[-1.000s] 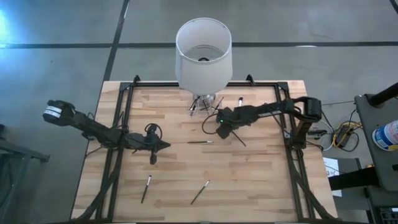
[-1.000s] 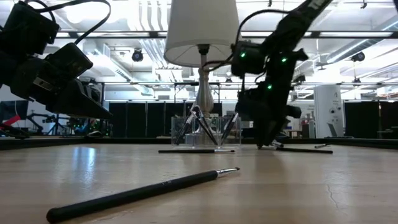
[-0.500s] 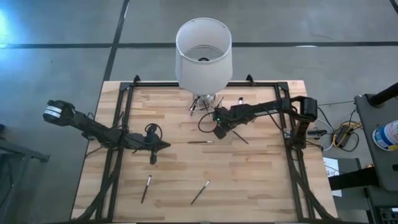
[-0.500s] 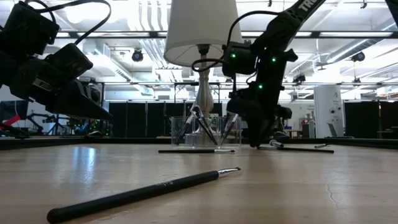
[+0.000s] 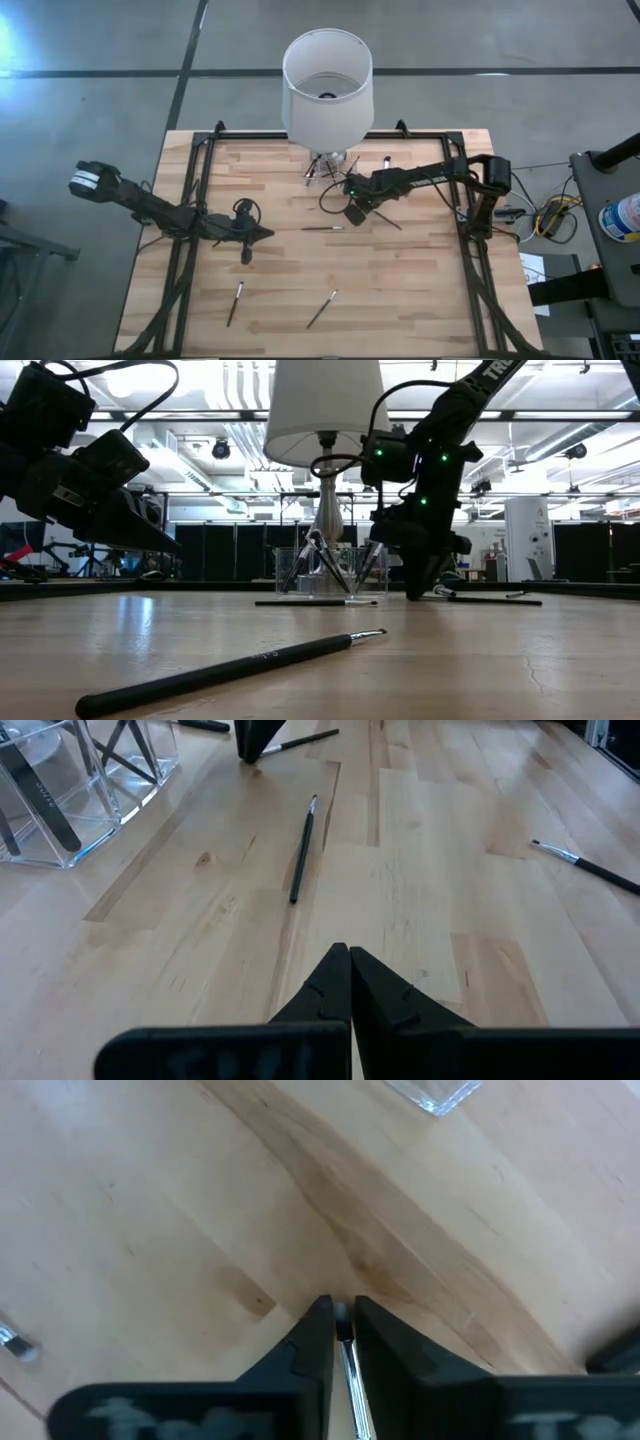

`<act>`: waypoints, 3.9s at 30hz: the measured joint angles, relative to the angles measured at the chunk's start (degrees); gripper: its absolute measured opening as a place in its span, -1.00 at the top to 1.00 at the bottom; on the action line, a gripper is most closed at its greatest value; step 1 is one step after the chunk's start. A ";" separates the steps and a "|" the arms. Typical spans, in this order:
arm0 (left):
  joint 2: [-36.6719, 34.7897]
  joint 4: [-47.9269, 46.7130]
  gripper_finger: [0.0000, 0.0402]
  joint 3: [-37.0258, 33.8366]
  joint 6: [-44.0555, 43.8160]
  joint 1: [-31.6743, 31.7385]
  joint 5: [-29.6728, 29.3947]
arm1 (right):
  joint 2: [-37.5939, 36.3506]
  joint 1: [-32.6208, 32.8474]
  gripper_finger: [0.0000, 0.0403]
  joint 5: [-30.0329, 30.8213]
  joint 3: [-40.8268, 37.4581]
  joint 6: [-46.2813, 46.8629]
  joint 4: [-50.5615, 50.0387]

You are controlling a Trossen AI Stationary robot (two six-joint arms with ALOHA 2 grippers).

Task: Put items in baskets/containers
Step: Put the black eyeshadow brush into the transparent organizer

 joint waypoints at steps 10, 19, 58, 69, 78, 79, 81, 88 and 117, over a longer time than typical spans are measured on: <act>0.00 -0.02 1.00 0.00 -0.02 0.00 0.02 | -0.76 0.94 0.96 1.51 1.11 -2.00 -0.39; 0.00 -0.09 1.00 0.00 -0.04 0.00 0.00 | -9.10 6.09 0.96 12.09 1.16 -2.10 1.03; 0.00 0.00 1.00 0.00 0.00 -0.02 -0.02 | -0.65 6.37 0.96 34.89 -21.88 -43.37 120.87; 0.00 0.02 1.00 0.00 -0.02 0.00 -0.02 | 6.77 4.26 0.96 32.33 -19.60 -40.79 120.24; 0.00 0.02 1.00 0.00 -0.04 -0.02 -0.02 | 4.19 3.97 0.96 34.81 -19.31 -38.97 110.79; -0.02 0.02 1.00 0.00 -0.04 0.00 -0.02 | 3.68 3.95 0.96 34.84 -19.30 -38.06 108.88; 0.00 0.03 1.00 0.00 -0.04 0.00 -0.02 | 2.83 3.89 0.96 35.04 -19.30 -37.03 106.25; -0.01 0.03 1.00 0.00 -0.37 0.00 -0.02 | -0.09 3.85 0.96 36.06 -19.32 -35.95 99.24; 0.00 0.11 1.00 0.00 -3.40 0.00 -2.02 | -9.29 6.45 0.66 37.37 -19.36 -35.13 85.89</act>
